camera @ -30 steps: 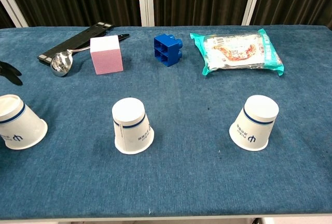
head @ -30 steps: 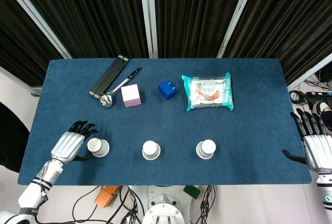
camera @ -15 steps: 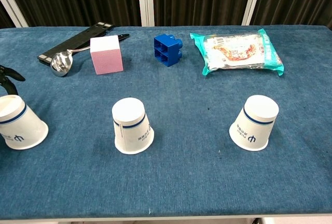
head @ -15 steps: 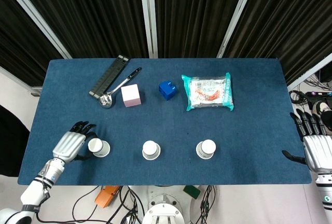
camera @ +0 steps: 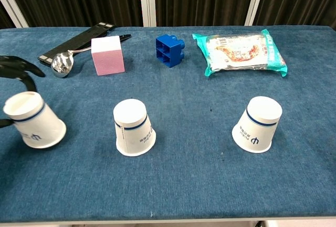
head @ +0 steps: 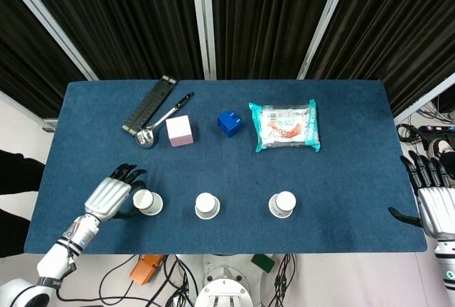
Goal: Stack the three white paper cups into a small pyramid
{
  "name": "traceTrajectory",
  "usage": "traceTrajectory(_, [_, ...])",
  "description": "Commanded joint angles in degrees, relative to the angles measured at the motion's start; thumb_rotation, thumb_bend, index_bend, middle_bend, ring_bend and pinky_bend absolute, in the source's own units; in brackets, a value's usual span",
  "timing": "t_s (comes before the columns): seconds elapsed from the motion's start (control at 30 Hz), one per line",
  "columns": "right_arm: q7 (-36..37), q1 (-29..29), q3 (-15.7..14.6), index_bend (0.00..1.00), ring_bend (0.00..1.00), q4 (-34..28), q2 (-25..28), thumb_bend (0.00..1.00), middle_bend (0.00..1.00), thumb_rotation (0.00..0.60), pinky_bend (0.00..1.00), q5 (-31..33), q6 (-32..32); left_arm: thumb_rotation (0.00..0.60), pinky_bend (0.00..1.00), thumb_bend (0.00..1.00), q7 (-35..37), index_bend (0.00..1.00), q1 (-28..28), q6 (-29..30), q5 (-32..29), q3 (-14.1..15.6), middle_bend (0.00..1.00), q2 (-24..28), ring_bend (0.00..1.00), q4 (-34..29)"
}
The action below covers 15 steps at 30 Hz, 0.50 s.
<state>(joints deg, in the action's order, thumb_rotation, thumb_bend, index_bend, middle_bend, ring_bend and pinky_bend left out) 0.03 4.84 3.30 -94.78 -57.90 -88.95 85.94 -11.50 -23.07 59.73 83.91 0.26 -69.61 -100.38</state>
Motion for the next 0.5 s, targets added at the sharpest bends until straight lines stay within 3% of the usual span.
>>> traceTrajectory(0.03, [0.1,-0.1,0.0,0.0,0.0,0.1,0.0,0.12,0.0,0.6,0.0,0.1,0.0,0.6,0.0,0.34,-2.1,0.43,-1.3,-1.3,-0.6,-0.4,0.12,-1.2,0.05,-0.9])
traceTrajectory(0.5, [2.5,-0.6,-0.2,0.0,0.0,1.5,-0.2,0.12,0.0,0.6,0.0,0.4,0.3,0.6,0.0,0.34,-9.8,0.43,-5.2,-3.2,-3.5,-1.9,0.12,-5.3,0.05,-3.7])
